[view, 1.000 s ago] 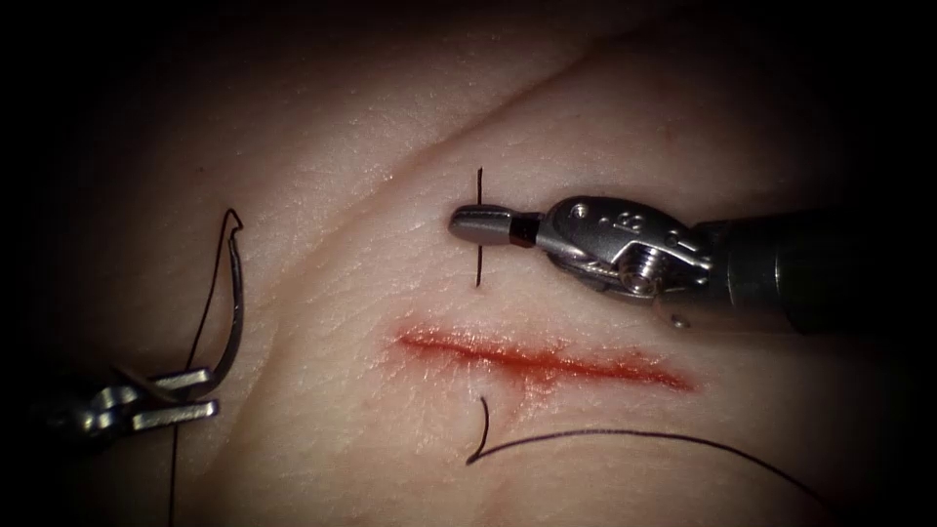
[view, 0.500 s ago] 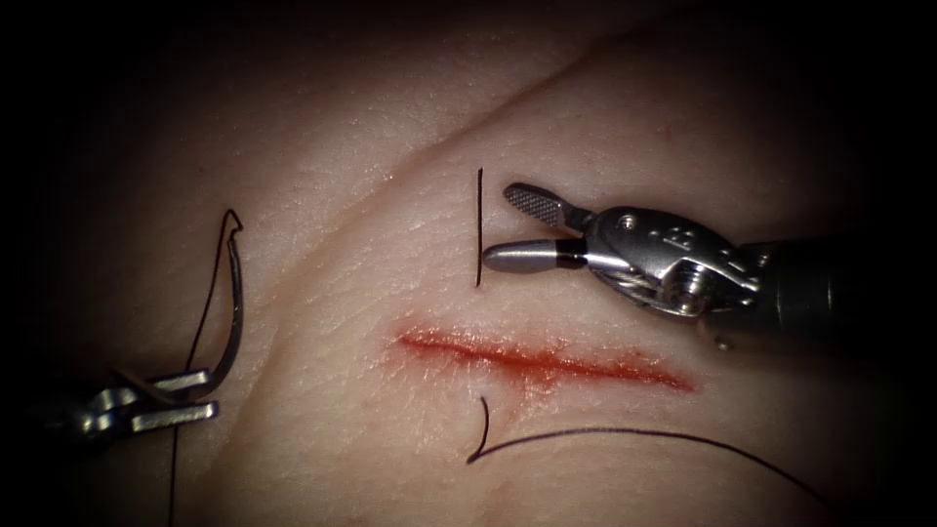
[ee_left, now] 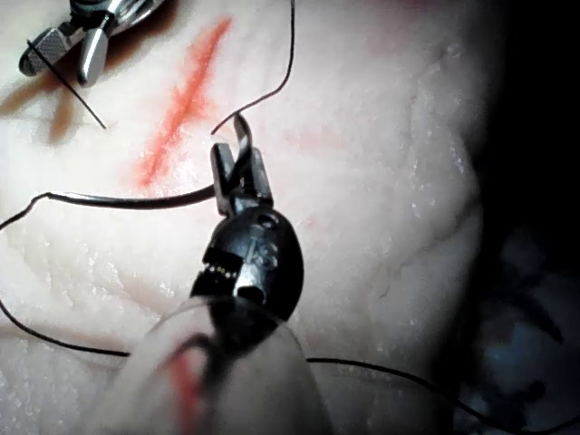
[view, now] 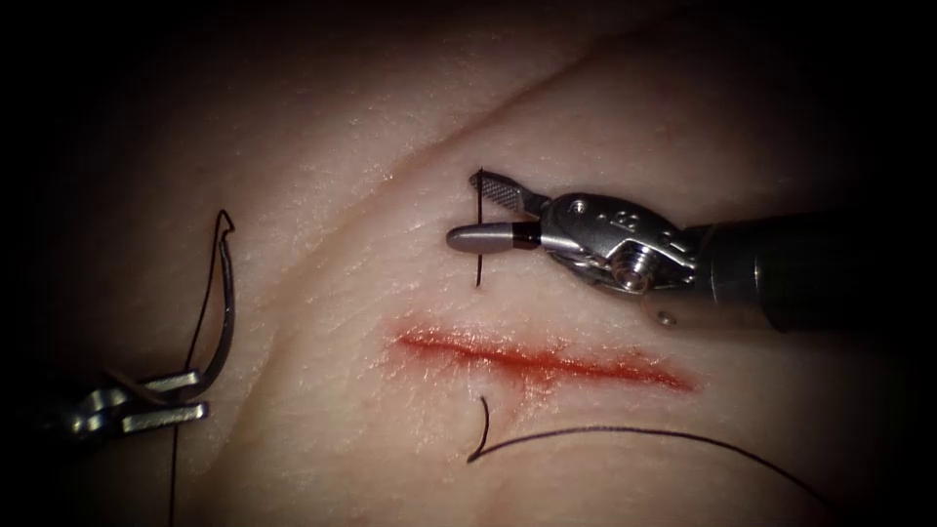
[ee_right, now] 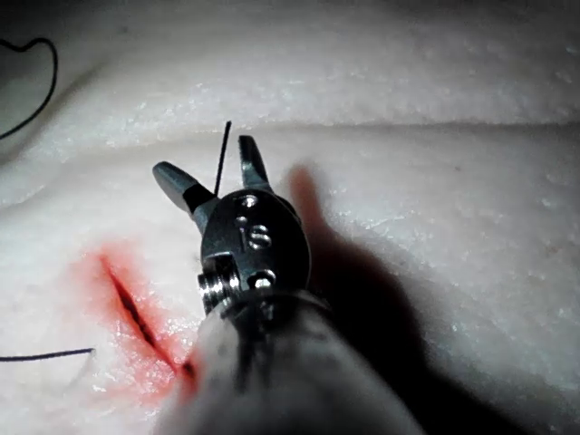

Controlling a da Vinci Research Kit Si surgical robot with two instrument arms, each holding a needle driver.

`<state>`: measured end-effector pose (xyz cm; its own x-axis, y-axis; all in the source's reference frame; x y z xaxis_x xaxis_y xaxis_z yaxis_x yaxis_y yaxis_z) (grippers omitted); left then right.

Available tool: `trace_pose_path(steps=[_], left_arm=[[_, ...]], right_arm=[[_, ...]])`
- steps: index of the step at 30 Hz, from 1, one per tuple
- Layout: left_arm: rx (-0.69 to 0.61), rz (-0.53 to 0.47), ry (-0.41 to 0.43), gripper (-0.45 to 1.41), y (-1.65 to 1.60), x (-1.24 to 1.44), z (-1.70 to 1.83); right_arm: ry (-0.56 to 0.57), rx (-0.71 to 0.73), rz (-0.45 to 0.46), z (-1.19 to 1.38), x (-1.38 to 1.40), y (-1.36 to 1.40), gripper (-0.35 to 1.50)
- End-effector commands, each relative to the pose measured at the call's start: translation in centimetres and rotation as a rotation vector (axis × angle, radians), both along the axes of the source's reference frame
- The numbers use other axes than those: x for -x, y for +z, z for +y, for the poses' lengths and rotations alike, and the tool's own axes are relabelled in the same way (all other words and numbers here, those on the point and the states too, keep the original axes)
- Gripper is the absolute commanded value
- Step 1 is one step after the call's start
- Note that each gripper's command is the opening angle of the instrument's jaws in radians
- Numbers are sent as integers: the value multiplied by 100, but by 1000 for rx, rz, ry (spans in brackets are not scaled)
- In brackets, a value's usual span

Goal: Wound Closure

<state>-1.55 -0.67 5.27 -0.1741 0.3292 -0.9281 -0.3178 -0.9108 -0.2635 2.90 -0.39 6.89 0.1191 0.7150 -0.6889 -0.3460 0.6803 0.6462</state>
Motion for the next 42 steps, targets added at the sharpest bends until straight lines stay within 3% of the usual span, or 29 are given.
trace_pose_path(steps=[1,8,17,18,19,20,21,22,26,32,42], left_arm=[[-2,1,0,-45,6,6,-5],[-6,11,-6,-45,7,5,-2],[36,123,-82,-45,22,0,10],[53,135,-91,-45,22,0,11],[64,145,-105,-45,22,0,13],[84,165,-118,-45,22,0,15],[114,194,-144,-45,21,1,20],[139,215,-167,-45,21,1,25],[228,261,-256,-45,16,3,54],[241,303,-292,-45,35,5,95],[259,342,-304,-45,127,12,114]], right_arm=[[18,-5,-19,-2,-3,-1,-35],[68,22,-12,19,6,-18,-35],[84,43,4,23,12,-36,-35],[82,44,9,23,11,-35,-18],[83,44,8,23,10,-34,49],[83,44,8,24,10,-34,99],[83,45,8,24,10,-33,136],[81,45,9,23,11,-33,143],[84,53,39,15,26,-40,146],[120,64,93,8,59,-54,146],[94,67,110,-10,87,-74,145]])
